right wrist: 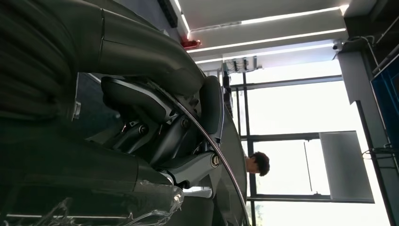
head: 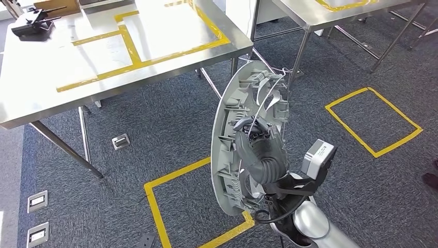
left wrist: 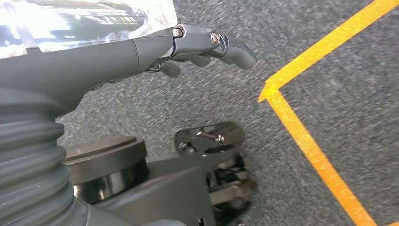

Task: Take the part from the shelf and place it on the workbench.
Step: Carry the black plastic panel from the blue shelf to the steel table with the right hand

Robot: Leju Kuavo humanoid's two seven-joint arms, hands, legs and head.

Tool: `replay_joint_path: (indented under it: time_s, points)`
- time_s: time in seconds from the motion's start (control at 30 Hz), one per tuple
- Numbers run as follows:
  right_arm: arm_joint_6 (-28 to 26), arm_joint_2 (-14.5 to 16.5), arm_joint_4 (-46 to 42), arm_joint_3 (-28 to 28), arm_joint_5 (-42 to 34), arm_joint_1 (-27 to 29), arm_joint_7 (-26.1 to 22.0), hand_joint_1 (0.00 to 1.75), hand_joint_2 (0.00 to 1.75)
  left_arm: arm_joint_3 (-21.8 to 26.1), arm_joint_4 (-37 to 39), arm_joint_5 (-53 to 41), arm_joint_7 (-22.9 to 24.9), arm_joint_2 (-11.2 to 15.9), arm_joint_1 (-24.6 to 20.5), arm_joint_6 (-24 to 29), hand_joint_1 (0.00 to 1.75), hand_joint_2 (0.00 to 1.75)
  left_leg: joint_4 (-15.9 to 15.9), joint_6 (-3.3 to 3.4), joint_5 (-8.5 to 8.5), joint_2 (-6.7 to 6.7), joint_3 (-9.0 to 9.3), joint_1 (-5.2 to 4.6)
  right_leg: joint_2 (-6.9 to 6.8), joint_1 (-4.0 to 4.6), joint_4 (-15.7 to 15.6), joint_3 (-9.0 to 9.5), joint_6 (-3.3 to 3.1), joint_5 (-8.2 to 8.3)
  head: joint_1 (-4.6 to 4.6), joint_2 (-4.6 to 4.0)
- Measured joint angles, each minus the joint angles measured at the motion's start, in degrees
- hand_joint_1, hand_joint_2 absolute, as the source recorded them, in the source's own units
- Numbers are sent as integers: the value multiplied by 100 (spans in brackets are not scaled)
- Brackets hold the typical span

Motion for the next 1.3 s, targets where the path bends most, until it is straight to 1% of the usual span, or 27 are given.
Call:
replay_joint_path:
  time_s: [0.03, 0.07, 0.13, 0.23, 0.27, 0.3, 0.37, 0.4, 0.43, 0.47, 0.53, 0.57, 0.6, 0.67, 0.73, 0.77, 0.8, 0.87, 0.9, 0.93, 0.97, 1.03, 1.07, 1.1, 1.17, 1.23, 1.3]
  points:
    - [1, 5, 1, 3, 0, -4, -1, 175, 175, -1, 0, -1, 0, -1, -1, -1, 0, 175, -293, -5, 188, 2, 108, 1, 6, 0, 14, 49, 34, -51, -8, 0]
    - [1, 10, 1, 6, 0, -11, -1, 175, 175, -2, 0, -2, 1, -2, -5, -1, 0, 175, -529, 16, 257, 3, 210, -2, 10, 3, 28, 72, 69, -89, -19, 0]
    - [1, 15, 4, 8, -1, -25, 4, 175, 175, -3, 0, -4, 11, -1, -9, -1, 0, 175, -689, 110, 169, 1, 281, -28, 16, 17, 45, 66, 130, -116, -32, 0]
    - [7, 16, 7, 10, -2, -37, 14, 175, 175, -4, 0, -8, 21, 5, -8, 1, 0, 175, -769, 252, 85, -8, 355, -11, 10, 8, 159, 18, 198, -170, -12, 0]
    - [12, 16, 7, 11, -2, -47, 16, 175, 175, -4, 0, -8, 21, 5, -13, 1, 0, 175, -782, 287, 71, -10, 391, -2, 8, 5, 359, -90, 216, -234, 1, 0]
    - [17, 16, 7, 12, -2, -56, 17, 175, 175, -4, 0, -8, 21, 5, -18, 1, 0, 175, -789, 314, 48, -10, 423, -2, 7, 4, 679, -280, 227, -328, 15, 0]
    - [29, 16, 9, 15, -2, -67, 20, 175, 175, -4, 0, -8, 21, 4, -24, -1, 0, 175, -789, 353, -13, -9, 486, -20, 7, 4, 1427, -789, 242, -524, 27, 0]
    - [34, 15, 10, 18, -3, -69, 22, 175, 175, -4, 0, -8, 22, 3, -21, -1, 0, 175, -789, 362, -51, -12, 532, -30, 7, 6, 1653, -990, 240, -534, 27, 0]
    - [40, 15, 11, 21, -7, -73, 25, 175, 175, -4, 0, -8, 22, 3, -18, -1, 0, 175, -789, 365, -94, -19, 588, -38, 8, 12, 1682, -1098, 227, -438, 29, 0]
    - [45, 15, 12, 26, -10, -81, 28, 175, 175, -4, 0, -8, 21, 1, -16, -1, 0, 175, -789, 364, -142, -27, 654, -43, 8, 23, 1501, -1100, 202, -230, 31, 0]
    - [59, 15, 15, 34, -16, -112, 35, 175, 175, -4, 0, -8, 15, -6, -17, 0, 0, 175, -791, 339, -244, -39, 788, -46, 3, 69, 802, -927, 122, 305, 31, 0]
    - [68, 16, 16, 40, -17, -134, 40, 175, 175, -4, -1, -8, 8, -13, -20, 1, 0, 175, -794, 312, -288, -40, 828, -47, 1, 99, 476, -834, 78, 449, 30, 0]
    - [75, 19, 17, 47, -17, -152, 45, 175, 175, -4, -1, -5, 1, -20, -21, 1, 0, 175, -808, 275, -326, -38, 854, -45, -1, 125, 280, -775, 36, 521, 29, 0]
    - [80, 20, 18, 59, -19, -175, 59, 175, 175, -5, -2, -2, -13, -33, -24, -1, 0, 175, -821, 196, -352, -31, 903, -44, 1, 153, 143, -709, -37, 457, 39, 0]
    - [79, 23, 16, 67, -22, -184, 73, 175, 175, -7, -1, 0, -22, -38, -45, -2, 0, 175, -770, 140, -388, -20, 944, -46, 1, 127, 67, -593, -92, 439, 42, 0]
    - [79, 26, 16, 72, -24, -192, 81, 175, 175, -7, -1, 1, -25, -39, -64, 0, 0, 175, -634, 122, -444, -16, 891, -48, -2, 110, 20, -521, -118, 426, 27, 0]
    - [80, 31, 16, 78, -25, -202, 84, 175, 175, -7, 0, 0, -27, -37, -81, 1, 0, 175, -384, 108, -535, -12, 759, -47, -4, 97, -17, -454, -135, 410, 13, 0]
    - [80, 32, 20, 85, -24, -214, 88, 175, 175, -7, 1, -2, -30, -31, -87, 2, 0, 175, 275, 75, -767, -9, 353, -43, -6, 95, -38, -365, -157, 346, -11, 0]
    - [80, 32, 23, 88, -24, -212, 89, 175, 175, -8, 1, -4, -31, -27, -79, 4, 0, 175, 502, 53, -828, -9, 165, -39, -2, 94, -37, -322, -156, 304, -11, 0]
    - [80, 31, 25, 93, -24, -209, 91, 175, 175, -8, 2, -8, -33, -23, -72, 7, 0, 175, 559, 36, -782, -8, 48, -35, 5, 92, -33, -266, -151, 257, -12, 0]
    - [79, 31, 26, 101, -24, -206, 93, 175, 175, -9, 2, -13, -36, -17, -69, 10, 0, 175, 428, 24, -605, -7, 18, -32, 13, 86, -25, -198, -139, 204, -13, 0]
    - [78, 32, 27, 115, -17, -204, 97, 175, 175, -8, 2, -22, -42, -4, -73, 13, 0, 175, -165, 24, -21, -6, 130, -28, 18, 68, -1, -45, -104, 84, -20, 0]
    - [76, 32, 28, 119, -11, -207, 98, 175, 175, -8, 2, -26, -44, 3, -75, 12, 0, 175, -435, 36, 160, -1, 180, -39, 19, 62, 15, 6, -82, 37, -29, 0]
    - [74, 33, 30, 119, -5, -209, 99, 175, 175, -8, 2, -27, -45, 6, -75, 9, 0, 175, -621, 77, 275, 1, 218, -53, 22, 63, 33, 29, -52, -5, -39, 0]
    - [63, 32, 31, 117, 0, -206, 109, 175, 175, -7, 3, -25, -40, 13, -68, 5, 0, 175, -747, 177, 252, 6, 228, -84, 29, 71, 54, 32, 16, -62, -44, 0]
    - [53, 31, 29, 116, -1, -198, 117, 175, 175, -7, 3, -22, -35, 17, -67, 3, 0, 175, -788, 261, 257, 4, 256, -62, 22, 72, 94, 21, 82, -151, -39, 0]
    - [54, 31, 28, 116, -1, -201, 117, 175, 175, -7, 2, -21, -35, 16, -77, 3, 0, 175, -810, 317, 236, 3, 285, -35, 14, 66, 455, -152, 133, -357, -13, 0]
